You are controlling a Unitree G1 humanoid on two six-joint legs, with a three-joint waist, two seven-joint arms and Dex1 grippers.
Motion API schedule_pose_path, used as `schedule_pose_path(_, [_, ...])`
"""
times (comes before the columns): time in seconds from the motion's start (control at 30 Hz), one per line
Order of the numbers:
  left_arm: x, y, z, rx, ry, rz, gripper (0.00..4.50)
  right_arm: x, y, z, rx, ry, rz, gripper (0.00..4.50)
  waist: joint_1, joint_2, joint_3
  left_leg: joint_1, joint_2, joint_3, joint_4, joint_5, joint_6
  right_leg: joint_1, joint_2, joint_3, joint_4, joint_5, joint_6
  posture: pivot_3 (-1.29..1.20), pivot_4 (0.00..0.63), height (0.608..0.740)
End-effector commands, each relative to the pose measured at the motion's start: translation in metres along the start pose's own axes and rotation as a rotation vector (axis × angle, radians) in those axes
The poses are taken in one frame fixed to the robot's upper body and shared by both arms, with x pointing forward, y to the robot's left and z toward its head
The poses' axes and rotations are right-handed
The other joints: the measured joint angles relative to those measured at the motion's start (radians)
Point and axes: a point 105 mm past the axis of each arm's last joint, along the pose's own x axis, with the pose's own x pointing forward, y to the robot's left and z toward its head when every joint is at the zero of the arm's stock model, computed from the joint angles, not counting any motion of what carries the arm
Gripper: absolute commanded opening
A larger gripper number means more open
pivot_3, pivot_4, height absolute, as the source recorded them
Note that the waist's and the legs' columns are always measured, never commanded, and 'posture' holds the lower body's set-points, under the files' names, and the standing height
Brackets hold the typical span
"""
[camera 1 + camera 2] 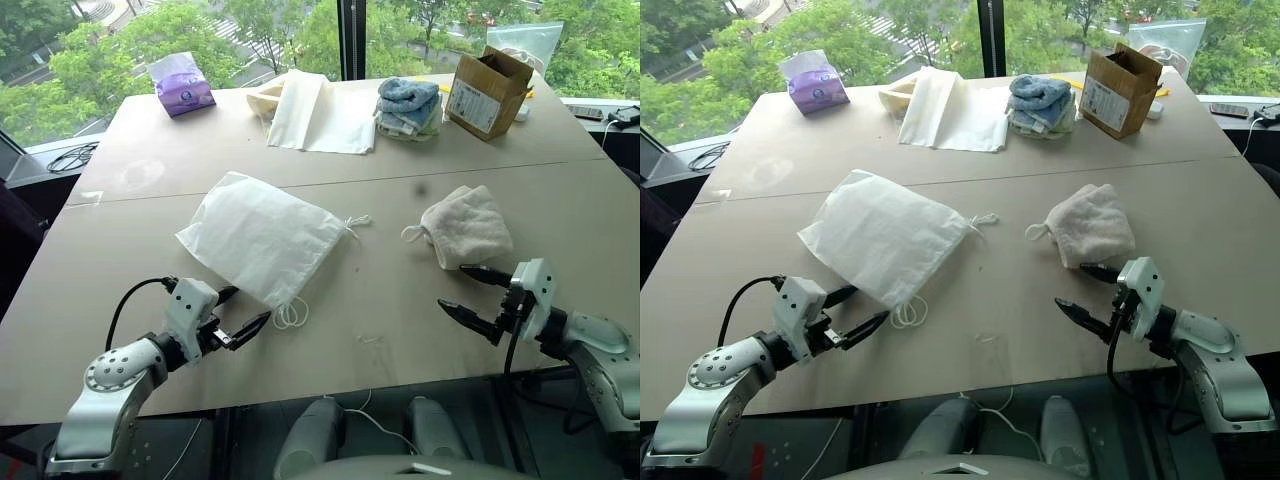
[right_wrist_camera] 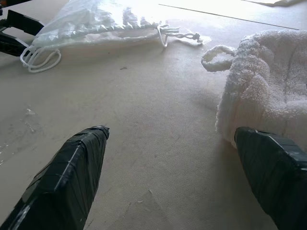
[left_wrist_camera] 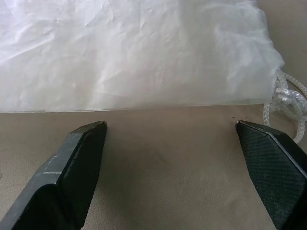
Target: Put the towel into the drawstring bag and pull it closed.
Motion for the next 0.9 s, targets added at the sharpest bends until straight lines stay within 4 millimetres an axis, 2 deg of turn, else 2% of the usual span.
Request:
schedule_pose_path(0.03, [-0.015,0.001,-0.011,-0.017,0.056,0.002,4.44,-0.005,-0.002,0.007,-0.038,-0.022,-0.016,4.49,-0.002,0.000,0.000,0.000,0.000,0.000,0.000,0.000,0.000,0.000,0.000,0.000,0.000,0.000,0.000,0.00,0.150,0.740])
schedule_pose_path(0.1, [-0.025,0.002,-0.009,-0.016,0.058,0.001,4.44,-0.006,-0.002,0.005,-0.037,-0.017,-0.020,4.49,-0.004,0.000,0.000,0.000,0.000,0.000,0.000,0.000,0.000,0.000,0.000,0.000,0.000,0.000,0.000,0.00,0.150,0.740])
schedule_pose_path(0.2, [-0.029,0.000,-0.009,-0.015,0.063,-0.008,4.44,-0.006,-0.003,0.004,-0.039,-0.017,-0.022,4.49,-0.001,0.000,0.000,0.000,0.001,0.000,0.000,0.000,0.000,0.000,0.000,0.001,0.000,0.000,0.000,0.00,0.150,0.740])
schedule_pose_path(0.67, [-0.027,-0.004,-0.006,-0.020,0.047,-0.019,4.44,-0.007,-0.001,0.002,-0.040,-0.014,-0.020,4.49,0.004,0.000,0.000,0.000,0.000,0.000,0.000,0.000,0.000,0.000,0.000,0.000,0.000,0.000,0.000,0.00,0.150,0.740])
schedule_pose_path(0.83, [-0.031,-0.019,-0.003,-0.027,0.105,-0.107,4.44,-0.008,0.002,0.002,-0.029,-0.016,0.001,4.49,0.004,-0.001,0.000,0.000,0.000,0.000,0.000,0.000,0.000,0.000,0.000,0.000,0.000,0.000,0.000,0.00,0.150,0.740])
schedule_pose_path(0.9, [-0.033,-0.031,0.010,-0.046,0.099,-0.172,4.44,-0.009,0.004,0.004,-0.016,-0.016,0.020,4.49,0.003,-0.001,0.001,0.000,0.000,0.000,0.000,0.000,0.000,0.000,0.000,0.000,0.000,0.000,0.000,0.00,0.150,0.740])
